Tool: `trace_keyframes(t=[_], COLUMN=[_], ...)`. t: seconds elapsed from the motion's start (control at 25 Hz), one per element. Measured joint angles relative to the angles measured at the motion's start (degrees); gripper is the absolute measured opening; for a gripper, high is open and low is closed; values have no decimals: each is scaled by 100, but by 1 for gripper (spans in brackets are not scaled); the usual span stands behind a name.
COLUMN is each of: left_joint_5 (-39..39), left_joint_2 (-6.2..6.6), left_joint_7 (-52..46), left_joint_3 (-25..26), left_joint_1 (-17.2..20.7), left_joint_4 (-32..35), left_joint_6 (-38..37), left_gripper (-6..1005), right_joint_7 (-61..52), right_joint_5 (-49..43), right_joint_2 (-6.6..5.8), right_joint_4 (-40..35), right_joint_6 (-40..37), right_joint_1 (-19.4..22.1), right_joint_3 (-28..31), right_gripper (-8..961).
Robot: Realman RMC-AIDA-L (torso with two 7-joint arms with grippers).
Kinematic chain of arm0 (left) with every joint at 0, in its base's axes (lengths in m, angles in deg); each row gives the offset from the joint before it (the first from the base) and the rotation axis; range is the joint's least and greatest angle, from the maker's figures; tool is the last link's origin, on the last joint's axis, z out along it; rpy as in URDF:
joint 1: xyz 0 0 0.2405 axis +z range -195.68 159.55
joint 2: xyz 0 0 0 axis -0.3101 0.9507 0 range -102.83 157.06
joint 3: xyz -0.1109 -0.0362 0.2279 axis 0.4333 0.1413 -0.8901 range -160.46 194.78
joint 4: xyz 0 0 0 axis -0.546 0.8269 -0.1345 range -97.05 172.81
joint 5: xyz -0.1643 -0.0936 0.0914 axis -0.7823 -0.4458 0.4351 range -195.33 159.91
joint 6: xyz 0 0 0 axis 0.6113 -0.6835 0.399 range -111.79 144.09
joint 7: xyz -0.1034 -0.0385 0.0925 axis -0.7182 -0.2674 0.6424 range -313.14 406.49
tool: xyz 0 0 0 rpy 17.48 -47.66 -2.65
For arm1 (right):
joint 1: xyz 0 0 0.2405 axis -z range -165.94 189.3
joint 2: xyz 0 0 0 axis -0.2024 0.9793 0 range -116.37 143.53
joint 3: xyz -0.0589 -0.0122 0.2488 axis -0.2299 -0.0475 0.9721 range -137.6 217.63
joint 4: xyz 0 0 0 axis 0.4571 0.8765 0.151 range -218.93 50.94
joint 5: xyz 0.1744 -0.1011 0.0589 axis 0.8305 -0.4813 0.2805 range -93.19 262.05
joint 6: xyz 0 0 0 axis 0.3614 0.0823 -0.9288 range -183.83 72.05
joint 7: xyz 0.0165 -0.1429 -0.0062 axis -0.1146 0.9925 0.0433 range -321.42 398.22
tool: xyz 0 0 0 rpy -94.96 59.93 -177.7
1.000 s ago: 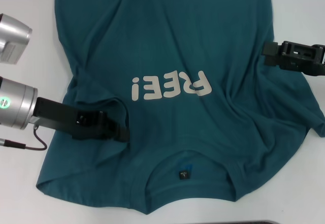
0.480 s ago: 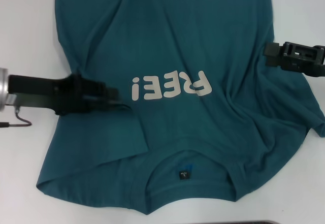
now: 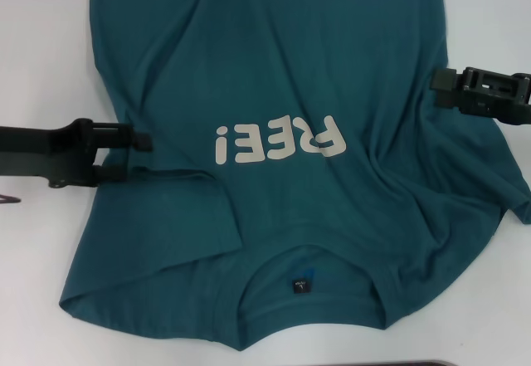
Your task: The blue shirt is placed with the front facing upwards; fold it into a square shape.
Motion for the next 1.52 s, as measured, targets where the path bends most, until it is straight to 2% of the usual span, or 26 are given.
trace_keyframes(t=[0.16,0.56,0.68,0.8,0.88,1.0,1.16,1.24,1.4,1.52], left_joint_5=[126,122,7,-520,-1140,-1790,-1961,-2023,-2239,-2263], left_joint_2=[-14,-46,-106,-165,-173,-122,52,72,-36,-89], left_joint_7=[-45,-45,75,437,816,1083,1087,1226,2179,2423], left_joint_3=[-18,-283,-271,-240,-237,-229,-219,-213,-165,-170], left_joint_1=[6,-104,-227,-324,-342,-233,40,160,472,622], left_joint_4=[10,281,332,362,384,349,277,222,53,9], left_joint_6=[158,544,508,203,-151,-502,-624,-726,-1163,-1292], left_gripper=[785,784,784,784,783,783,783,783,782,782], right_joint_7=[-2,5,30,75,137,231,394,441,471,290], right_joint_5=[0,0,6,23,41,123,273,282,268,238], right_joint_2=[-1,-1,-1,-1,1,22,50,49,-19,-135], right_joint_4=[0,0,0,0,0,0,39,77,120,136], right_joint_6=[0,-8,-13,-22,-24,-31,-35,-35,-28,14], right_joint_1=[-1,24,25,26,26,27,54,60,60,72], right_joint_3=[0,0,0,1,9,23,96,139,144,139], right_gripper=[941,941,941,941,941,941,941,941,941,941])
